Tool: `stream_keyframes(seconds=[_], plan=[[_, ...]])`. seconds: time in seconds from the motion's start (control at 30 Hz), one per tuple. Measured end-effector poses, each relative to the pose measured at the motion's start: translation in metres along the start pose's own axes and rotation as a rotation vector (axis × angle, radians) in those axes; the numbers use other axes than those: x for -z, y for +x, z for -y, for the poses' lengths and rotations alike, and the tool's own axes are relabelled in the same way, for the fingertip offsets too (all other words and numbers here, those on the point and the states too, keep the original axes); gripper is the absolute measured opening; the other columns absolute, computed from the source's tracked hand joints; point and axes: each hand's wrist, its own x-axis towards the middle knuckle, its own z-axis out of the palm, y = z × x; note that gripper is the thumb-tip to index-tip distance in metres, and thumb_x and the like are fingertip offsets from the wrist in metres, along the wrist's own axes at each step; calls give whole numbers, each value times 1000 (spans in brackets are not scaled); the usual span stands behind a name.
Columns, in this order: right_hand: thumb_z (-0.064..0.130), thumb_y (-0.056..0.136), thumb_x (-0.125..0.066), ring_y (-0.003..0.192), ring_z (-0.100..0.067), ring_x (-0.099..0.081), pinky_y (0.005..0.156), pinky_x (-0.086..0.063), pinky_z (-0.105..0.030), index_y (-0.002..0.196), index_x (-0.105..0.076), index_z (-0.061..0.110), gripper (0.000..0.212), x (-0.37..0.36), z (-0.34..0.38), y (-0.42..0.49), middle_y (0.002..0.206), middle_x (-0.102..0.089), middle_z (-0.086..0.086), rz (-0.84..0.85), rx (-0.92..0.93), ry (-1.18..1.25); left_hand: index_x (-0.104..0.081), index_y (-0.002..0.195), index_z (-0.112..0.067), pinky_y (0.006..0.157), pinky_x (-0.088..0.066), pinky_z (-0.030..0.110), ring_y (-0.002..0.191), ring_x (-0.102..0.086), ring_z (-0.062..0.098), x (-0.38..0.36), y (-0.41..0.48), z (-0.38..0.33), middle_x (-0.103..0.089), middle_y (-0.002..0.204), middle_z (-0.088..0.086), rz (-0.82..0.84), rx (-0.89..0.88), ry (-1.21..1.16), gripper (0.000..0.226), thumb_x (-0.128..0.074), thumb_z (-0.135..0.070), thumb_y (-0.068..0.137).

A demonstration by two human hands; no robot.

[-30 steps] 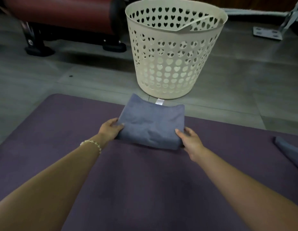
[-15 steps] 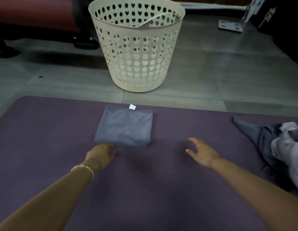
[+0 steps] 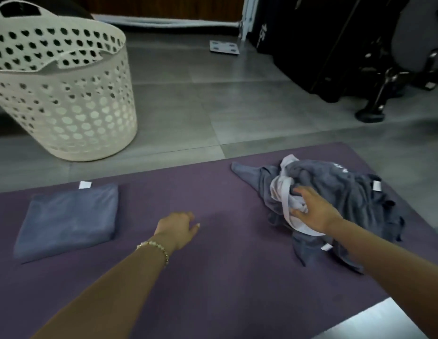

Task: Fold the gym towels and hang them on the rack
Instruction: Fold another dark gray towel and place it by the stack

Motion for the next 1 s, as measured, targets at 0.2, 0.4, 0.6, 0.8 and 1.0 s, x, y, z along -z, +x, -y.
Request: stream_keyframes(seconds=[0.2, 0.4, 0.6, 0.8, 1.0], plan=[[43, 82, -70, 146, -29, -13, 115, -21, -48, 148, -27, 16, 83, 10, -83, 2, 159, -14, -7, -268, -190, -15, -46, 135, -21, 102, -41, 34, 128, -45, 18, -21, 25, -69, -50, 138, -1, 48, -95, 10, 45, -37, -46, 99], [75, 55, -71, 142, -37, -22, 115, -22, -54, 151, -10, 24, 125, 14, -123, 15, 156, -23, -12, -298, -536, 505, -50, 130, -23, 100, -42, 33, 121, -50, 16, -38, 41, -105, -52, 133, -4, 104, -147, -154, 40, -40, -46, 98], [59, 70, -74, 74, -18, -52, 78, -45, -33, 70, -51, 18, 47, 5, -129, 15, 69, -53, 1, -380, -539, 817, -59, 117, -18, 97, -43, 26, 111, -57, 15, -33, 38, -120, -62, 115, -3, 111, -137, -429, 28, -47, -35, 98], [21, 89, -65, 71, -15, -51, 60, -45, -12, 70, -52, 13, 25, 16, -95, 8, 75, -52, -2, -366, -359, 1019, -61, 103, -17, 85, -39, 22, 94, -57, 13, -4, 25, -145, -65, 107, 3, 60, -64, -730, 21, -46, -31, 99], [31, 80, -76, 83, -18, -62, 68, -53, -28, 146, -12, 18, 93, 17, -92, -5, 123, -49, -8, -251, -604, 1386, -61, 101, -15, 86, -44, 32, 86, -56, 18, -4, 9, -153, -62, 100, 6, 80, -16, -763, 25, -44, -33, 99]])
